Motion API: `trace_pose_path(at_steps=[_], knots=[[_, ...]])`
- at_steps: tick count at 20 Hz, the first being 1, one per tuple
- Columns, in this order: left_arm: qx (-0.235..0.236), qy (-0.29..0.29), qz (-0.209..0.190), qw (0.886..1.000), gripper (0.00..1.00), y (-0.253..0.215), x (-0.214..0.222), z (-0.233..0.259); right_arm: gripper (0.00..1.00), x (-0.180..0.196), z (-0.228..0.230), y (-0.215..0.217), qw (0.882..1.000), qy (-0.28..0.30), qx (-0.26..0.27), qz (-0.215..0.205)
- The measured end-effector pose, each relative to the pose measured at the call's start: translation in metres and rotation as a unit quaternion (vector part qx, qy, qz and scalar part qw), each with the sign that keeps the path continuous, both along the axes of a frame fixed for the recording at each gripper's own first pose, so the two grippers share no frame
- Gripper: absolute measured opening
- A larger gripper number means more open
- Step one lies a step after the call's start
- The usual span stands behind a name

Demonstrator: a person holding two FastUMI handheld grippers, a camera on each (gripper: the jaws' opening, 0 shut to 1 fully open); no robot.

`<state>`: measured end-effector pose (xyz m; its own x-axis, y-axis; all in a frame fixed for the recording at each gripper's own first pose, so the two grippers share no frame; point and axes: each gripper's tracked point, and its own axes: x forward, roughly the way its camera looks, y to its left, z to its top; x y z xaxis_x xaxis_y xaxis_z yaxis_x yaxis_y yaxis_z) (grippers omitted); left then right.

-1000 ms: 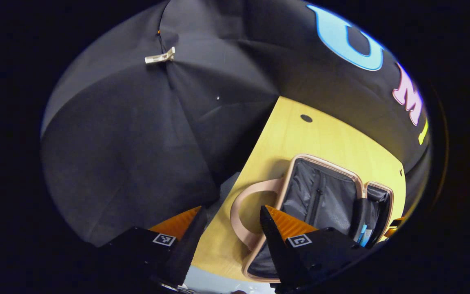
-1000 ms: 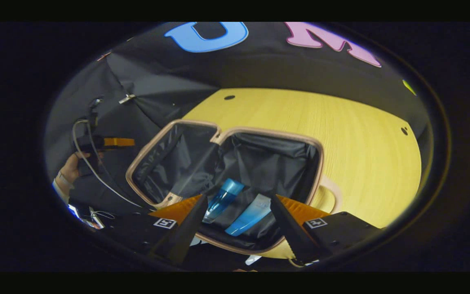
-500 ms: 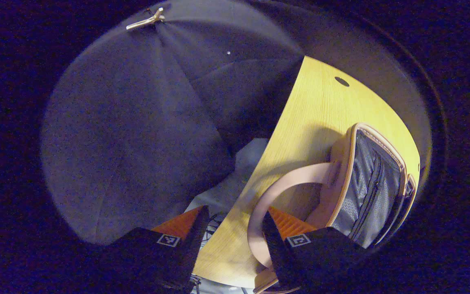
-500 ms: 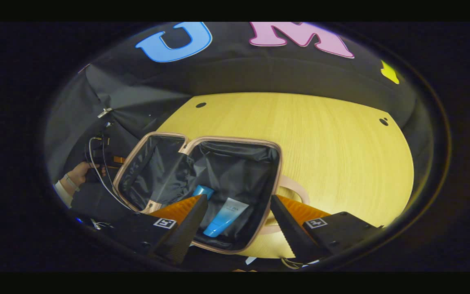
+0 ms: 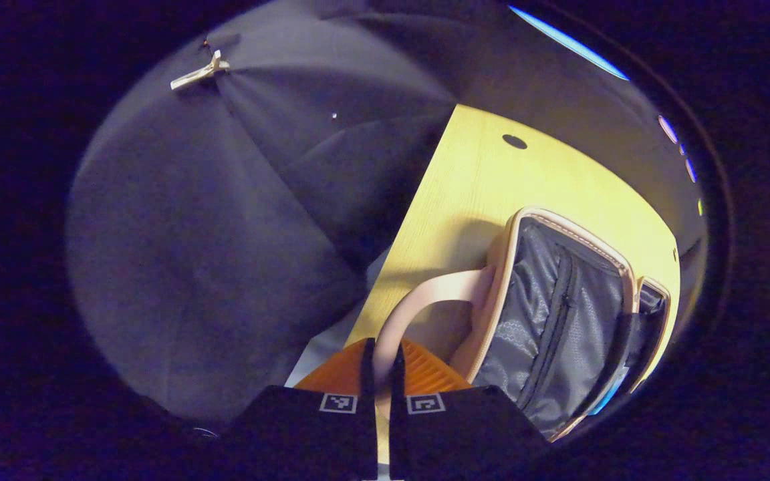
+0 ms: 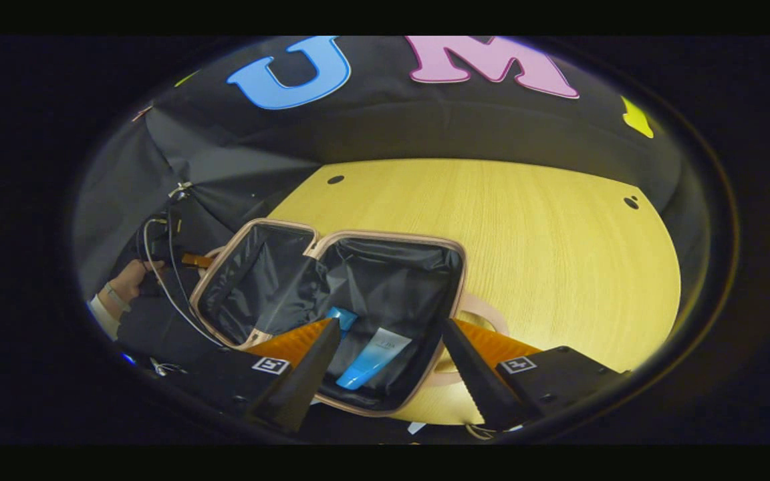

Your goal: First open the suitcase, pack the skin care products into it, and then close the suitcase.

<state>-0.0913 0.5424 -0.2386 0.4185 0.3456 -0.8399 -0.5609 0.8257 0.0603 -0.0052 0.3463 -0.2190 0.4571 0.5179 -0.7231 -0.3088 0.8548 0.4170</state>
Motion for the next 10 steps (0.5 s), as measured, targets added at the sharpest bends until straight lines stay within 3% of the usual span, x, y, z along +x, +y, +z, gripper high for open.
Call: trace_pose_path(at_steps=[6, 7, 8, 9, 10], knots=[[0.046, -0.122, -0.063, 0.989, 0.11, -0.062, 0.017, 0.145, 0.97, 0.016, 0.016, -0.03, 0.999, -0.05, 0.006, -0.008], [0.052, -0.136, -0.076, 0.986, 0.1, -0.079, 0.021, 0.165, 0.87, 0.017, 0.02, -0.034, 0.998, -0.056, 0.009, -0.009], [0.06, -0.147, -0.092, 0.983, 0.1, -0.1, 0.025, 0.181, 0.87, 0.018, 0.023, -0.037, 0.998, -0.063, 0.014, -0.009], [0.069, -0.154, -0.107, 0.98, 0.1, -0.118, 0.03, 0.195, 0.97, 0.019, 0.027, -0.042, 0.997, -0.07, 0.017, -0.007], [0.077, -0.159, -0.123, 0.977, 0.1, -0.139, 0.039, 0.205, 0.97, 0.019, 0.029, -0.05, 0.997, -0.079, 0.016, -0.003]])
